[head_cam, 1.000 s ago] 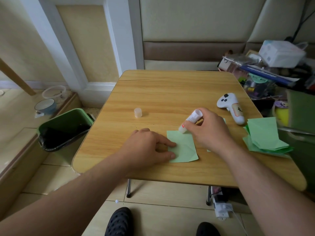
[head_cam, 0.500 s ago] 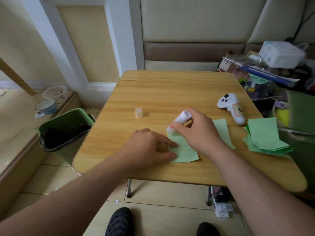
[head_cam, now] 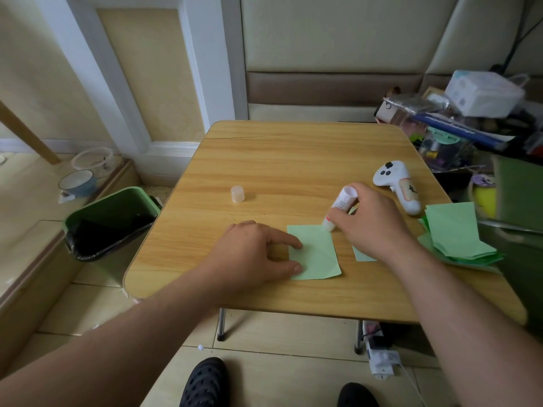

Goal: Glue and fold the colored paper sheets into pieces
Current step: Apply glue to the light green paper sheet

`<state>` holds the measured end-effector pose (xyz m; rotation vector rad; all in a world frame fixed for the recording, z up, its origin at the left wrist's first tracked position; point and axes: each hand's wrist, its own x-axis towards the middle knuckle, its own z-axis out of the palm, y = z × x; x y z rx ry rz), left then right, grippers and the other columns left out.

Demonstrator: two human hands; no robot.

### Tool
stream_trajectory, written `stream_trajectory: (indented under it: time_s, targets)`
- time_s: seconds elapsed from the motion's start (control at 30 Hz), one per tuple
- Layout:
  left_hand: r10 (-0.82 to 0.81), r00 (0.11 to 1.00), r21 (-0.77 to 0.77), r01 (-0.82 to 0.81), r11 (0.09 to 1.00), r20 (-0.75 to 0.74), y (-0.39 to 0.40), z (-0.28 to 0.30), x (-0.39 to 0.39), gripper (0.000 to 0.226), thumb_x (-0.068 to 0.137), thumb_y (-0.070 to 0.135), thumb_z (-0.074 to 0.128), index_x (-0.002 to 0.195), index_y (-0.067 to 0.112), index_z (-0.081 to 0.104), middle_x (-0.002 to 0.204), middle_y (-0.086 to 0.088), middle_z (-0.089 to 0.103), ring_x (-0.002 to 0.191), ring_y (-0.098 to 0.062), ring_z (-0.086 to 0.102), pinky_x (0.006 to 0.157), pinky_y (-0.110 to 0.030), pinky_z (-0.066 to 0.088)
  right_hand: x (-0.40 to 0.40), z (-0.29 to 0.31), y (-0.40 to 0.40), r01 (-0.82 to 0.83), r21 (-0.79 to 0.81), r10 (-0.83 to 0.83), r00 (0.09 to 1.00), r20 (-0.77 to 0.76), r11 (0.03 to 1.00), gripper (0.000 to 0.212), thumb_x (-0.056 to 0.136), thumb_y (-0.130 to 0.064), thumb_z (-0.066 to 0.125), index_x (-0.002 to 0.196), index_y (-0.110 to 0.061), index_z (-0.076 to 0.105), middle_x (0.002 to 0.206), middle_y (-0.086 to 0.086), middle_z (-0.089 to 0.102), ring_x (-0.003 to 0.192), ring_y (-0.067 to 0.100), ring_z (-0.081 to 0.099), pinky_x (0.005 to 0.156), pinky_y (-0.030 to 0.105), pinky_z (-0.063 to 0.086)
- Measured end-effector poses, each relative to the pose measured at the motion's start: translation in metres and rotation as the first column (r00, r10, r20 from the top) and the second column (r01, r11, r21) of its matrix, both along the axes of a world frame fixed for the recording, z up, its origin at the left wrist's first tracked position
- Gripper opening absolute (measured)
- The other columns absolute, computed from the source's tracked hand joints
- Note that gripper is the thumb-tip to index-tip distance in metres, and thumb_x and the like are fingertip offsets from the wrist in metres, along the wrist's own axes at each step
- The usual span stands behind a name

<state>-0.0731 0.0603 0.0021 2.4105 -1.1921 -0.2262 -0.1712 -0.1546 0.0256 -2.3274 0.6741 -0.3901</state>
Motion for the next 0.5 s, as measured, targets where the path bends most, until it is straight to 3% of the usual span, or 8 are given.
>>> stream_trajectory:
  time_s: [0.2,0.3,0.5]
  targets:
    - [0.166,0.982,0.106,-0.174,0.979,0.086,0.002,-0.002,-0.001,0.07,0.059,0.092,0.063,0.115,0.053,0.054,0.097,0.019,0.046,0.103,-0.014,0.042,0.095,-0.037,0.037,0.006,0.001,0.014,-0.003,0.055,-0.003,0.994,0.11,0.998,0.019,0.09,-0.034,0.07,0.098,-0.026,0.056,0.082,-0.008,0.063,0.063,0.007,0.055,0.051,0.022,0.038]
    - [0.202,0.976,0.116,-0.211,0.971,0.078,0.002,-0.004,-0.001,0.075,0.056,0.095,0.062,0.116,0.053,0.05,0.102,0.014,0.043,0.106,-0.015,0.038,0.098,-0.037,0.033,0.009,-0.002,0.022,-0.043,0.073,0.037,0.996,0.083,0.996,0.021,0.091,-0.035,0.072,0.1,-0.028,0.055,0.082,-0.01,0.062,0.059,0.006,0.054,0.046,0.017,0.037]
    - [0.249,0.964,0.151,-0.262,0.953,0.097,0.002,-0.007,0.0,0.085,0.05,0.1,0.059,0.116,0.046,0.047,0.111,0.011,0.043,0.114,-0.018,0.038,0.097,-0.036,0.03,0.014,-0.007,0.036,-0.072,0.073,0.069,0.996,0.048,0.995,0.026,0.092,-0.038,0.072,0.106,-0.033,0.051,0.083,-0.01,0.062,0.067,0.017,0.06,0.054,0.027,0.043]
